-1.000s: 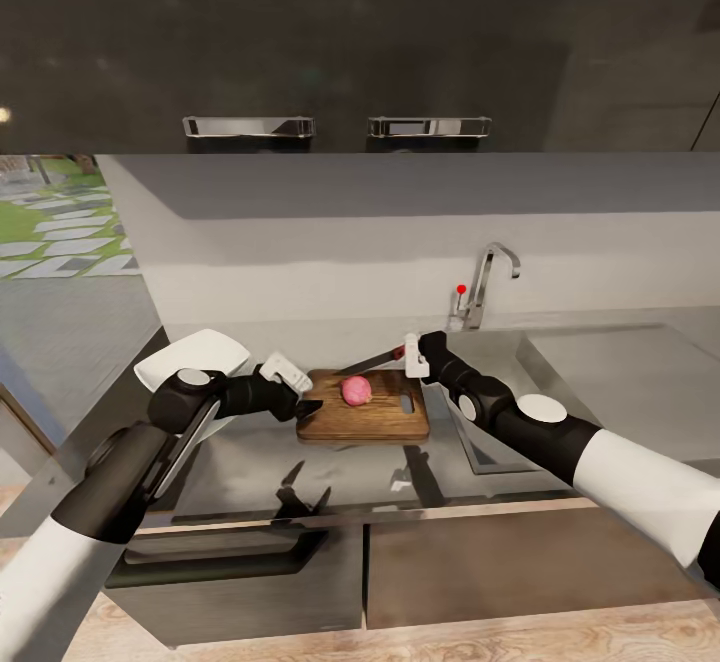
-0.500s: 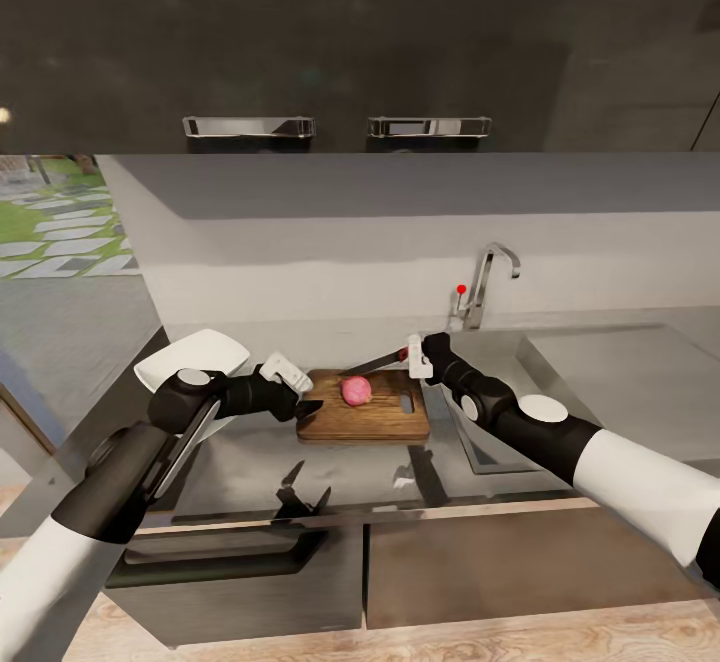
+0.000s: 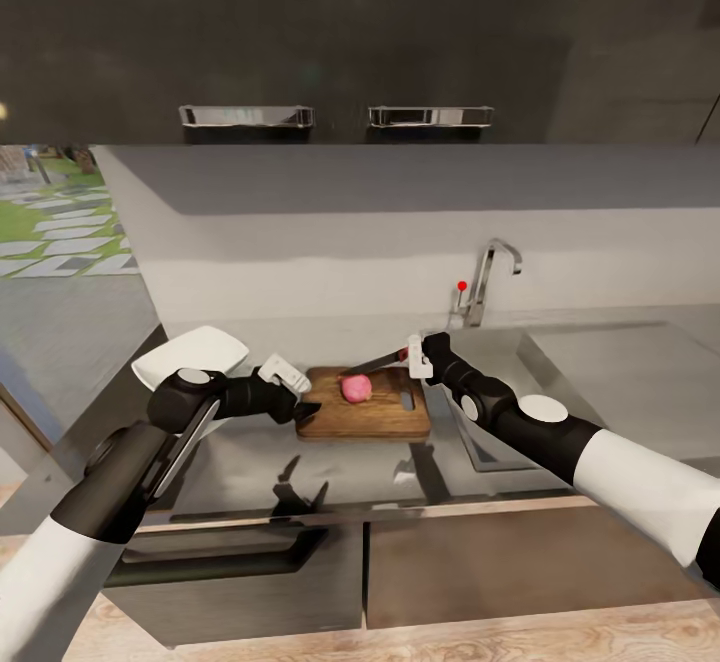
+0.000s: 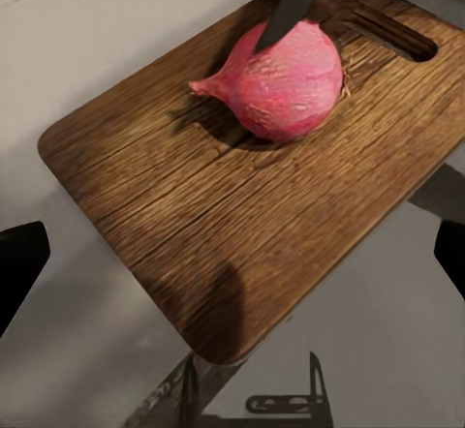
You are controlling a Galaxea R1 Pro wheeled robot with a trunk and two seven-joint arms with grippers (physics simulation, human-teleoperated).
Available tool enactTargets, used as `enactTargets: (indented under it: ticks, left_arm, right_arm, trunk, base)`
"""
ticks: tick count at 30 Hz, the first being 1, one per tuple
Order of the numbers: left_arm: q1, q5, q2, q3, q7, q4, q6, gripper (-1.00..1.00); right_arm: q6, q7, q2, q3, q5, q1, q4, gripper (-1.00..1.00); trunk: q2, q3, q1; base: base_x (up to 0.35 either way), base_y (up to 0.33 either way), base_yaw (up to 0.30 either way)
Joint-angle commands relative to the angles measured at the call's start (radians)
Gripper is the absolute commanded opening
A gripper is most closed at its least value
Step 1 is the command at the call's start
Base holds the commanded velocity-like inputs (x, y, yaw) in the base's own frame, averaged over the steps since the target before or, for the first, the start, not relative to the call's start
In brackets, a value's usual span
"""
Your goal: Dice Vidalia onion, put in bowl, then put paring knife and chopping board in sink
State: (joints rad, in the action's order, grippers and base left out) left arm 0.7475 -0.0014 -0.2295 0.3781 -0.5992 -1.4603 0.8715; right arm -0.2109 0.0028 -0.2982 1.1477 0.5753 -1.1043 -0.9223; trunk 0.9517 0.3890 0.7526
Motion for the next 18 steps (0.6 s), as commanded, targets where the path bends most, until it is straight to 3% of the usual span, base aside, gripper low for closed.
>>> enactTargets:
  ticks: [1,18]
  left_arm:
    - [0.001,0.000,-0.001,0.001,-0.002,-0.001,0.006,1.00]
    - [0.001,0.000,-0.001,0.001,-0.002,-0.002,0.009,1.00]
  right_arm:
    - [-0.008,0.000,-0.001,0.004,0.011,-0.002,-0.002,-1.00]
    - [-0.008,0.000,-0.001,0.006,0.010,-0.002,0.005,-1.00]
  trunk:
    - [0.008,0.005,0.004]
    - [0.036,0.017,0.019]
  base:
    - [0.000,0.000,0.000]
    - [0.000,0.000,0.000]
